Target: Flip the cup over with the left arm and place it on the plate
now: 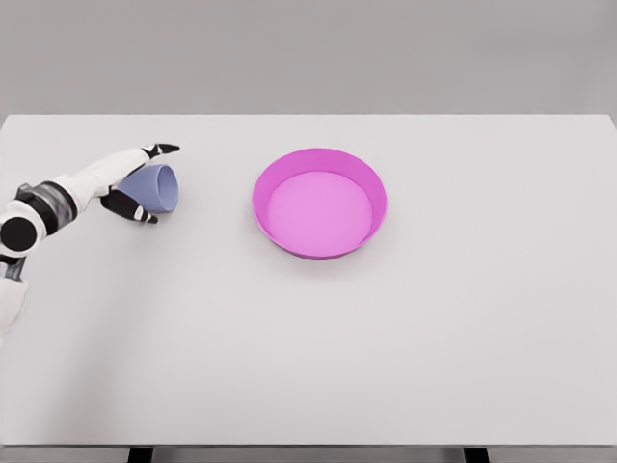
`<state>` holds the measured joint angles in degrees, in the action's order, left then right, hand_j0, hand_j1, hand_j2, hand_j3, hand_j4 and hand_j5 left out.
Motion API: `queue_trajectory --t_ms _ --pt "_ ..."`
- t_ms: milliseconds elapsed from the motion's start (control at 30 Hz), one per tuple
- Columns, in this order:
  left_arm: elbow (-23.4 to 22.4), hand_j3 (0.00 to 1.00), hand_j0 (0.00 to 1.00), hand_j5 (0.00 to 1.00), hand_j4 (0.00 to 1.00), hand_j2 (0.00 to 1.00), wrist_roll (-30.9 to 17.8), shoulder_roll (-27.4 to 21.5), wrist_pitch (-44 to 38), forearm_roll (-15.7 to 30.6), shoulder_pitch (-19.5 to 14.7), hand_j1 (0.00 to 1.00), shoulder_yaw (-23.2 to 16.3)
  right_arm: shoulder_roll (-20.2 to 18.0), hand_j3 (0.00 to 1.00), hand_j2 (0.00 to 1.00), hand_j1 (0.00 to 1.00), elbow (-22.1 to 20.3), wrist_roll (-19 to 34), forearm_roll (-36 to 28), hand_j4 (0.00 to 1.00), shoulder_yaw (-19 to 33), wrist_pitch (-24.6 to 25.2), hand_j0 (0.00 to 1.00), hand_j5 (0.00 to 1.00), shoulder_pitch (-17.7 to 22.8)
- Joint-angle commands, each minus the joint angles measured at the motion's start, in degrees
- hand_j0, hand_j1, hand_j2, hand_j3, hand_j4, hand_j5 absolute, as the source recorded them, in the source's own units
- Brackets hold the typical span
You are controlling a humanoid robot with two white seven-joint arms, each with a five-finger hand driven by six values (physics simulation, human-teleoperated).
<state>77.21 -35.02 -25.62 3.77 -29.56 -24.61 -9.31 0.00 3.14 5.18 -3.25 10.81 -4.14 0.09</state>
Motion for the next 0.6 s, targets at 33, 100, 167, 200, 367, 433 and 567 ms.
queue_trajectory --t_ms 33,100,167,200,367,433,567 --pt "-1.27 1.0 1.0 1.0 1.0 1.0 0.02 0.31 -0.08 -0.68 0.0 1.0 -0.01 0.0 1.0 1.0 1.0 0.02 0.01 0.0 1.0 0.0 0.01 1.0 1.0 0.0" --pt "-1.71 1.0 1.0 1.0 1.0 1.0 0.02 0.39 -0.08 -1.38 -0.09 1.0 -0.01 0.0 1.0 1.0 1.0 0.02 0.01 0.0 1.0 0.0 0.01 1.0 1.0 0.0" --pt "-1.71 1.0 1.0 1.0 1.0 1.0 0.02 0.31 0.01 -1.56 -0.26 1.0 -0.01 0.0 1.0 1.0 1.0 0.02 0.01 0.0 1.0 0.0 -0.07 1.0 1.0 0.0" --pt "-1.71 1.0 1.0 1.0 1.0 1.0 0.02 0.31 0.01 -1.56 -0.44 1.0 -0.01 0.0 1.0 1.0 1.0 -0.07 0.01 0.0 1.0 0.0 0.01 1.0 1.0 0.0" --pt "-1.71 1.0 1.0 1.0 1.0 1.0 0.02 1.27 0.01 -5.42 -0.53 1.0 -0.1 0.0 1.0 1.0 1.0 0.02 0.01 0.0 1.0 0.0 0.01 1.0 1.0 0.0" --pt "-1.71 1.0 1.0 1.0 1.0 1.0 0.02 1.27 0.01 -5.42 -0.53 1.0 -0.27 0.0 1.0 1.0 1.0 0.02 0.01 0.0 1.0 0.0 0.01 1.0 1.0 0.0" --pt "-1.71 0.97 0.97 0.97 0.97 0.97 0.02 1.18 0.01 -5.42 -0.88 0.97 -0.71 0.0 1.0 1.0 1.0 0.02 0.01 0.0 1.0 0.0 0.01 1.0 1.0 0.0"
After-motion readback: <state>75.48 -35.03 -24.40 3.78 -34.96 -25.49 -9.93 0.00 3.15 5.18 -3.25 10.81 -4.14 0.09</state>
